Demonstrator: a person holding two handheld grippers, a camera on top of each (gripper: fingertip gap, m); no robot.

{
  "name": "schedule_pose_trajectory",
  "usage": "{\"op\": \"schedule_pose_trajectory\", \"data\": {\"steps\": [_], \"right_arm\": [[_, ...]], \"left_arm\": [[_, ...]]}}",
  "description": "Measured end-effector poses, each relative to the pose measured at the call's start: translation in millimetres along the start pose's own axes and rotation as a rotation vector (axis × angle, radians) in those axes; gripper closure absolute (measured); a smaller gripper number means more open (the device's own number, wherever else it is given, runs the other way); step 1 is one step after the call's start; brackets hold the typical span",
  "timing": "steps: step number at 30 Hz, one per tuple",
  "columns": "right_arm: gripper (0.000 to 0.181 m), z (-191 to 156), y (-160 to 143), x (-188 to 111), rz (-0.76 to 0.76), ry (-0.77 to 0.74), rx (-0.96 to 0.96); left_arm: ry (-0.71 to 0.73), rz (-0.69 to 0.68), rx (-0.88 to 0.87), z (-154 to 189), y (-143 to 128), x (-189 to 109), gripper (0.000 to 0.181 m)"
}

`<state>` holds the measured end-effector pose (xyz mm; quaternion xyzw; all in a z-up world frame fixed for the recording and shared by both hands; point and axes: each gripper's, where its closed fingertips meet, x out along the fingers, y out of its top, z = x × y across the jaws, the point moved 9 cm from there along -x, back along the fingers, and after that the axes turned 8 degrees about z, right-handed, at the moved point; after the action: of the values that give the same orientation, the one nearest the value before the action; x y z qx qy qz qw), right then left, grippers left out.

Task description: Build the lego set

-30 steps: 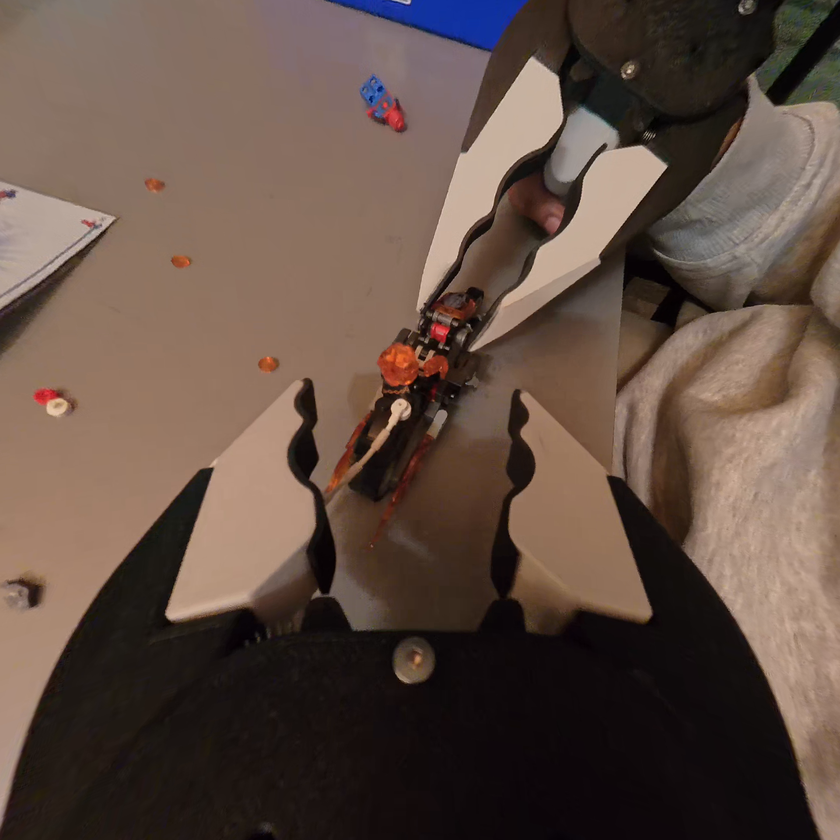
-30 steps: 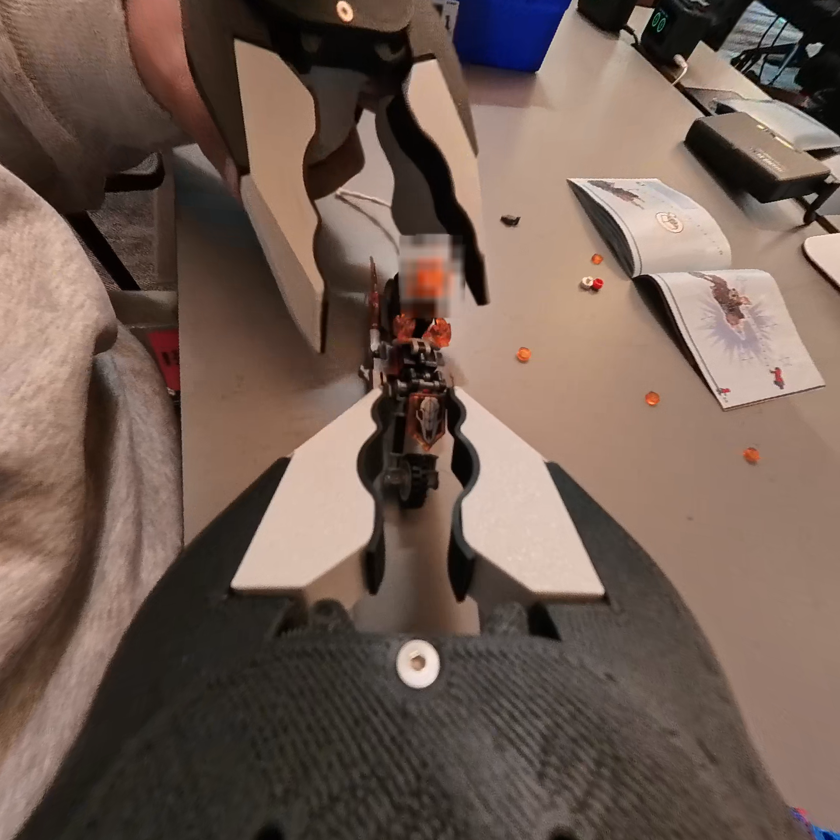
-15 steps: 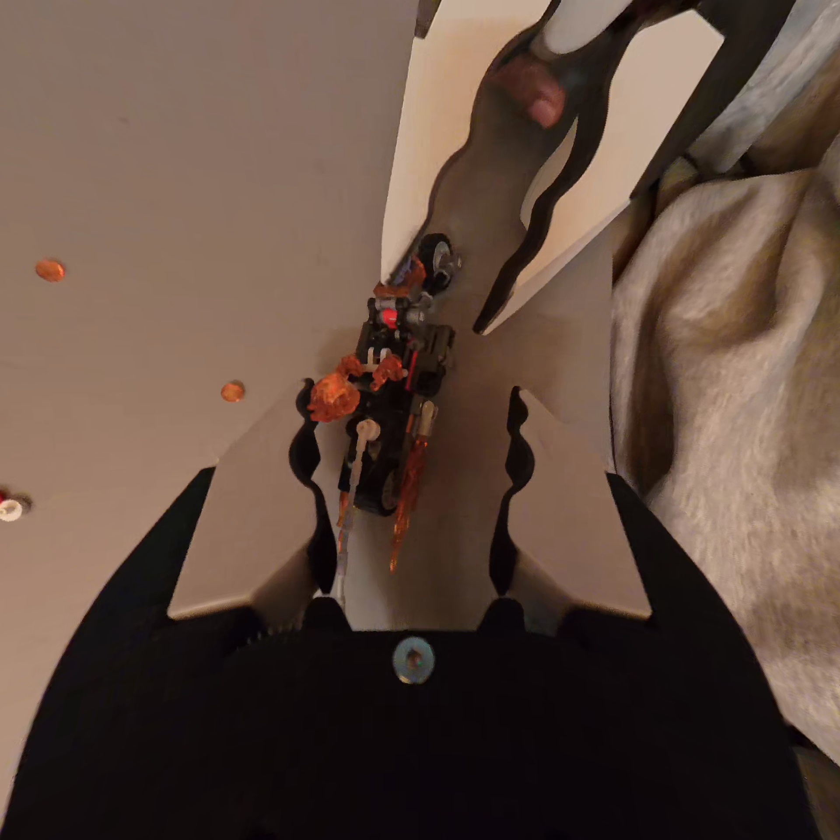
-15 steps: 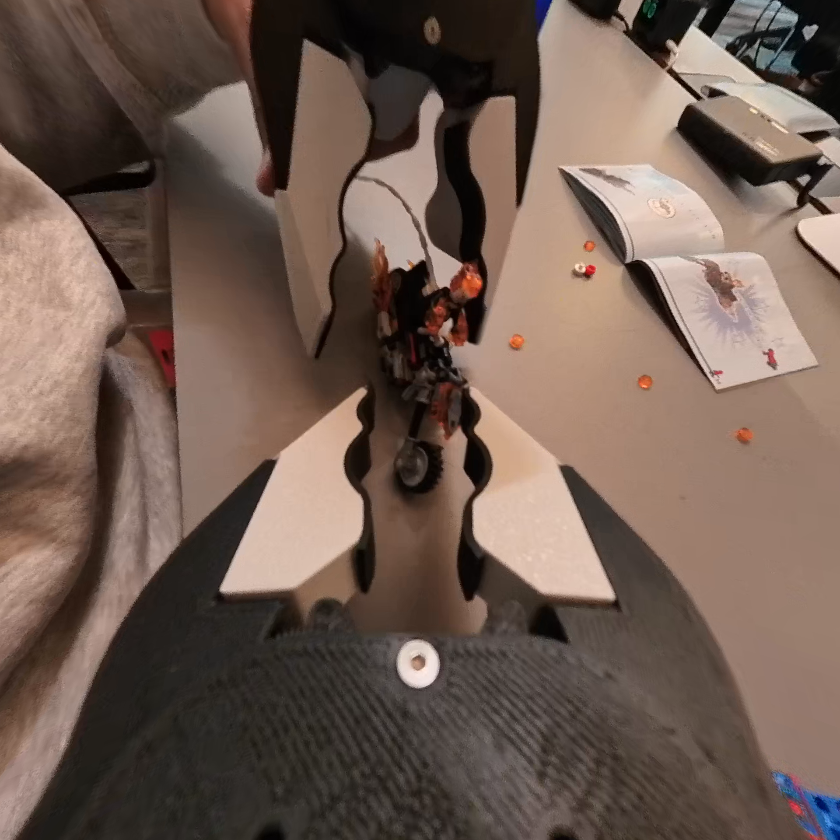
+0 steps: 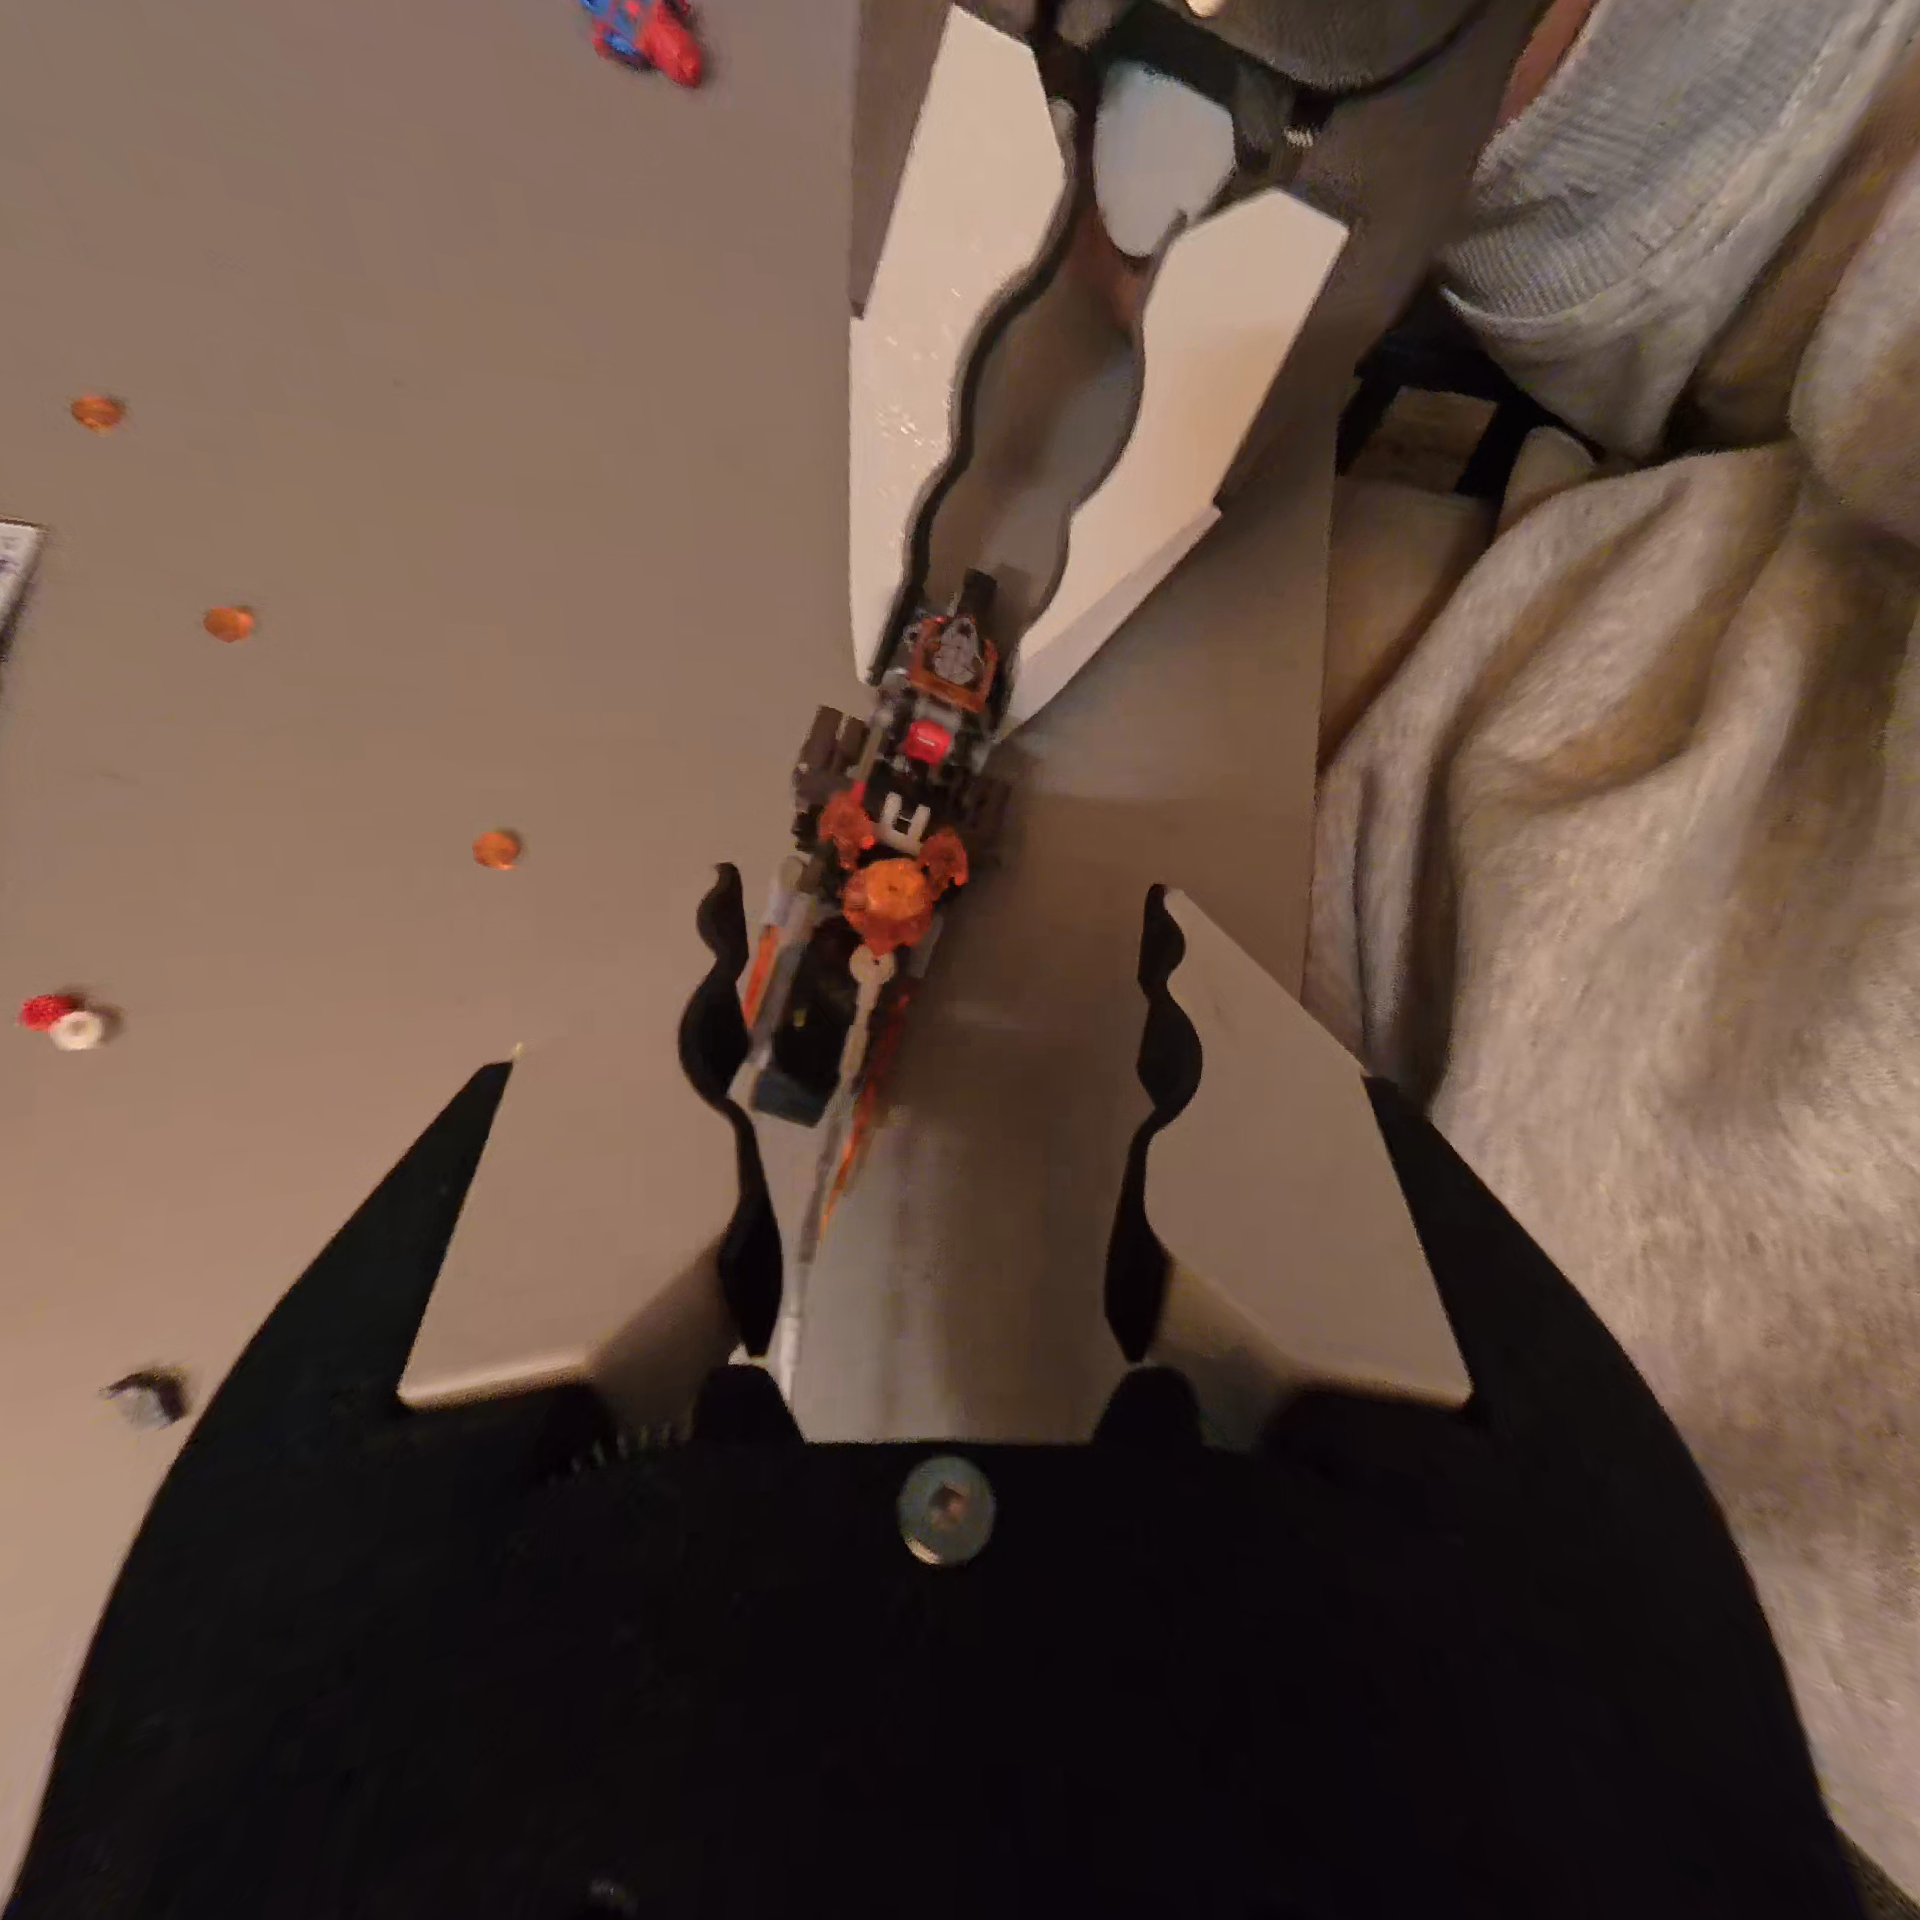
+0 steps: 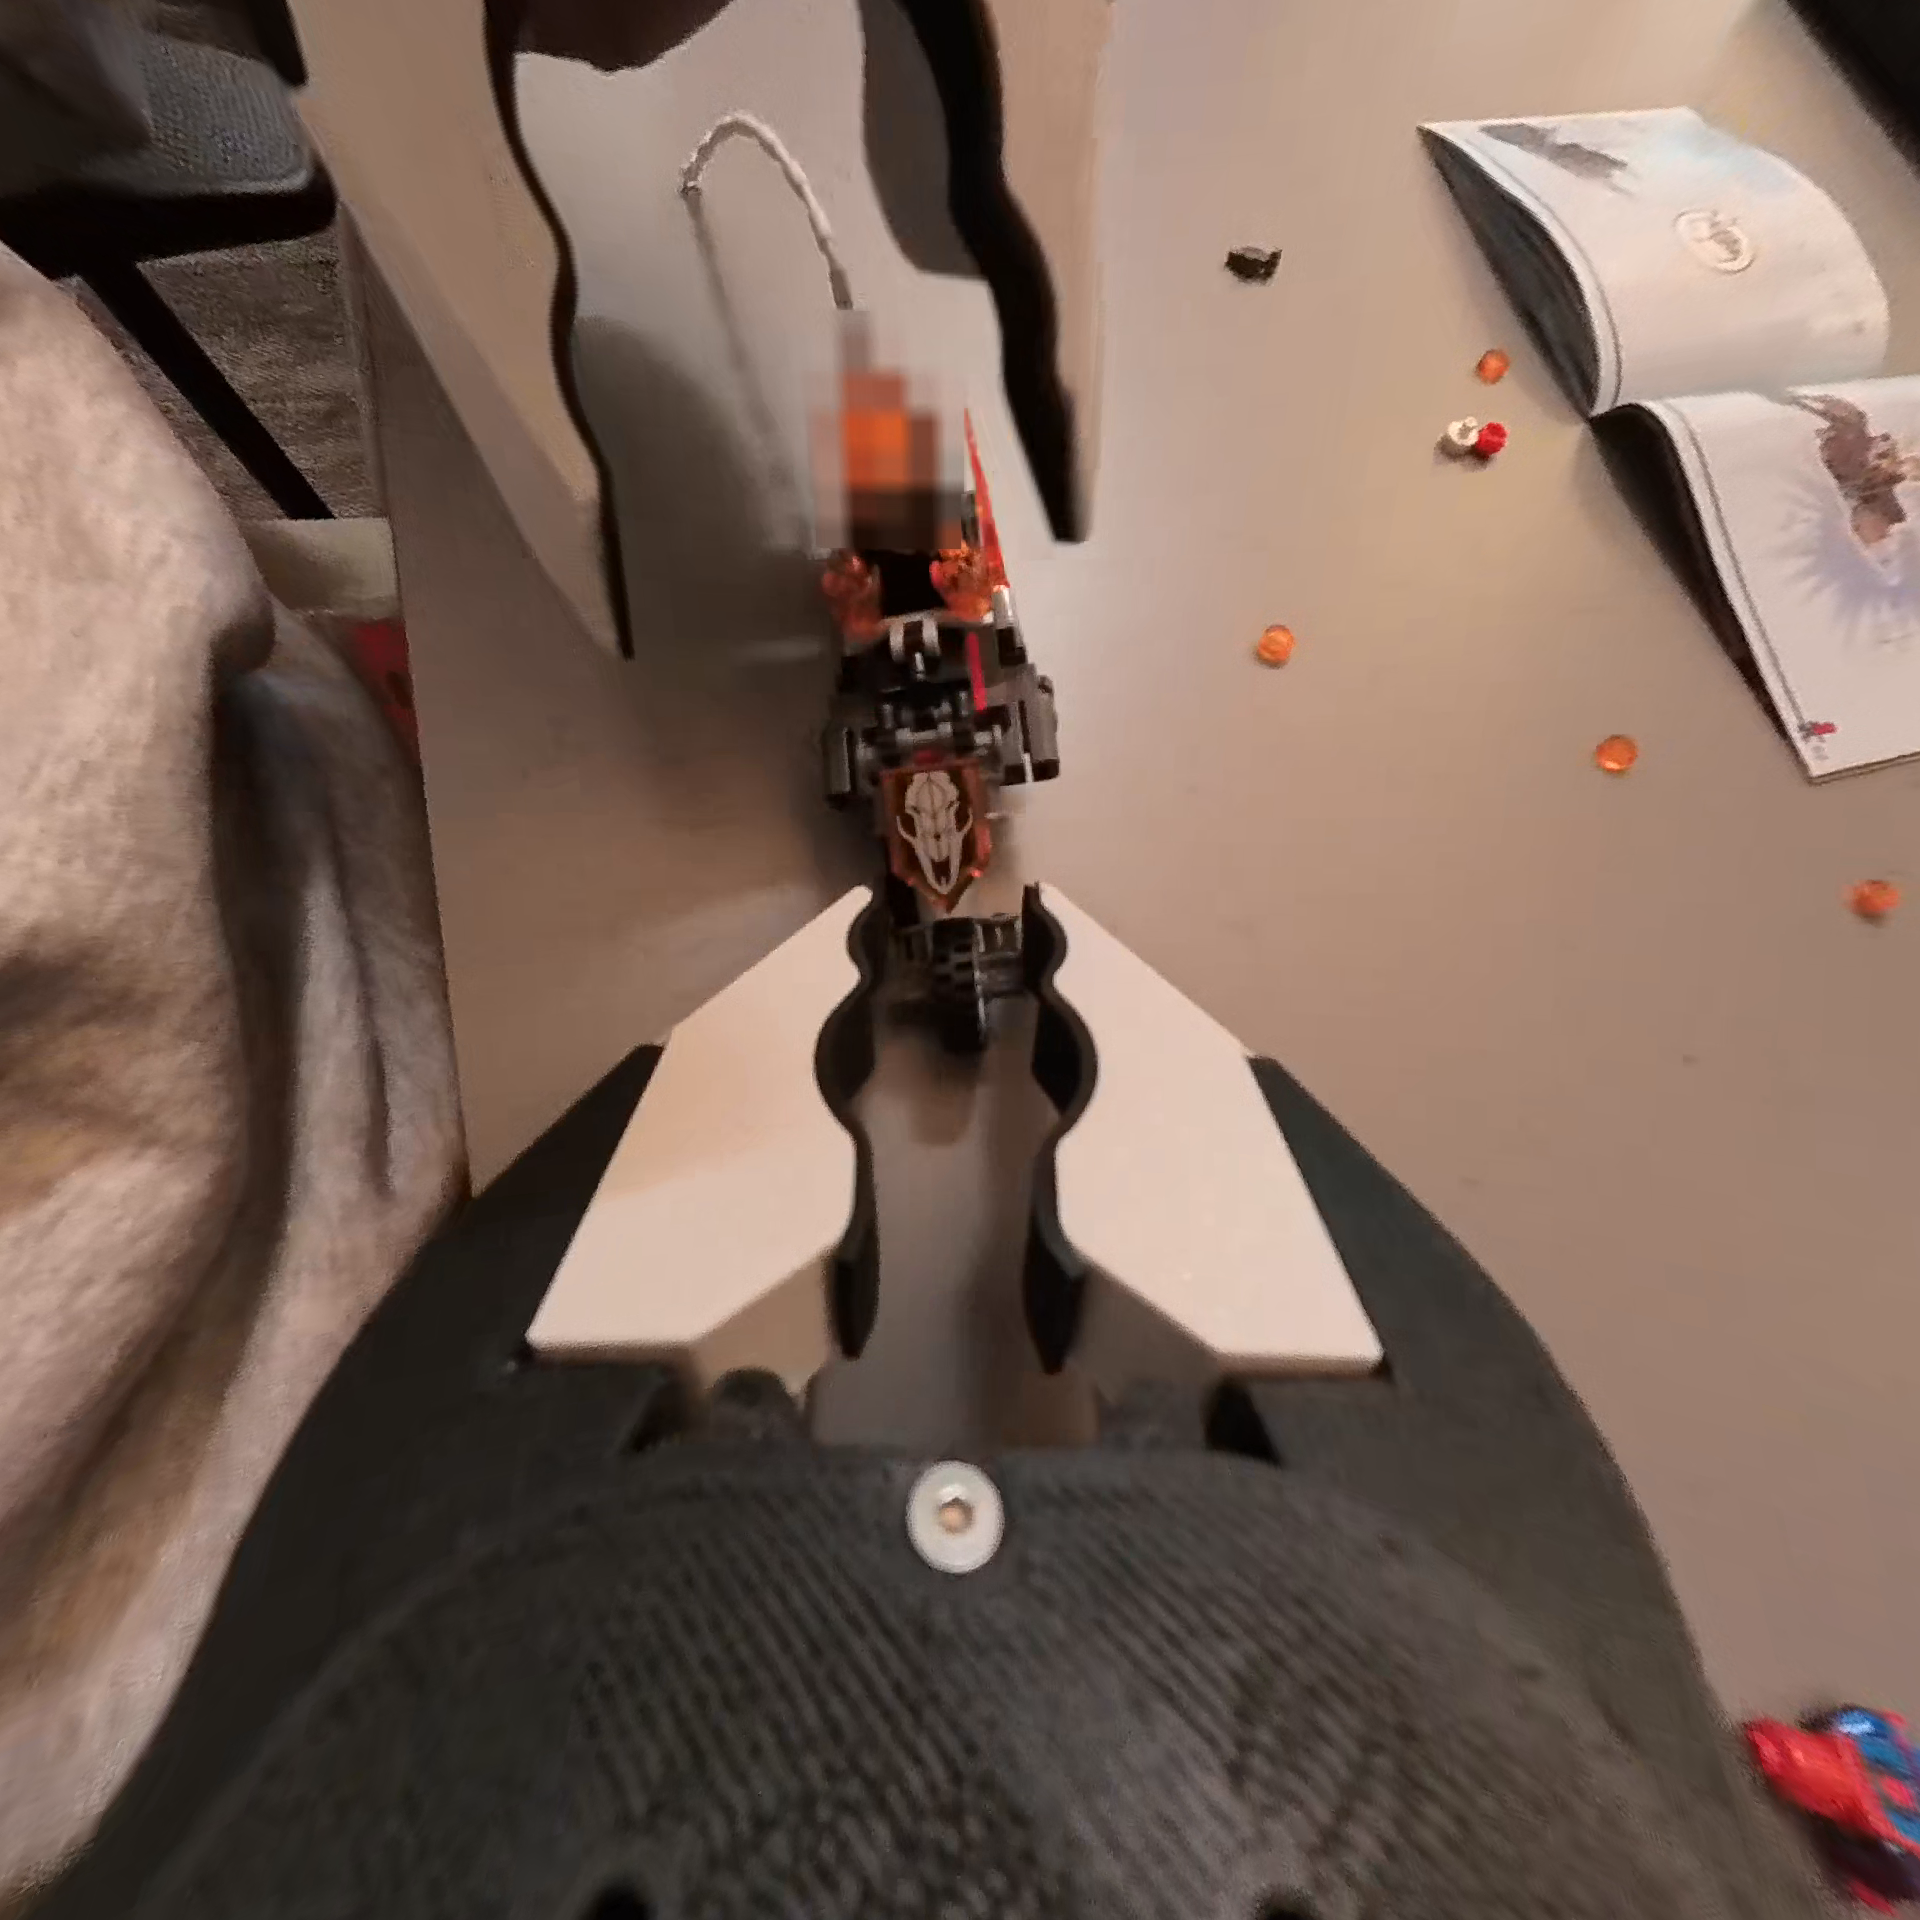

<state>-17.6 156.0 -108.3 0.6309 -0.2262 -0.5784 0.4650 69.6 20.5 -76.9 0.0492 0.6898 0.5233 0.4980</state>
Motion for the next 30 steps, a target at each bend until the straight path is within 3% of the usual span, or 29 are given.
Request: {"op": "schedule_pose_trajectory", "data": {"steps": [4,13,21,30], "right_arm": [[0.158,-1,0,-1,0.001,-0.006,-0.028],[0.158,-3,0,-1,0.000,-0.018,-0.049],[0.158,-2,0,-1,0.000,-0.017,-0.043],[0.158,-2,0,0,-0.001,-0.016,-0.040]], "left_arm": [[0.058,0.000,0.045,-5,9,0,0.101],[0.045,-0.208,0.166,-6,8,30,0.101],[0.018,-0.189,0.151,-6,5,31,0.135],[0.008,-0.194,0.126,-7,5,31,0.138]]}}
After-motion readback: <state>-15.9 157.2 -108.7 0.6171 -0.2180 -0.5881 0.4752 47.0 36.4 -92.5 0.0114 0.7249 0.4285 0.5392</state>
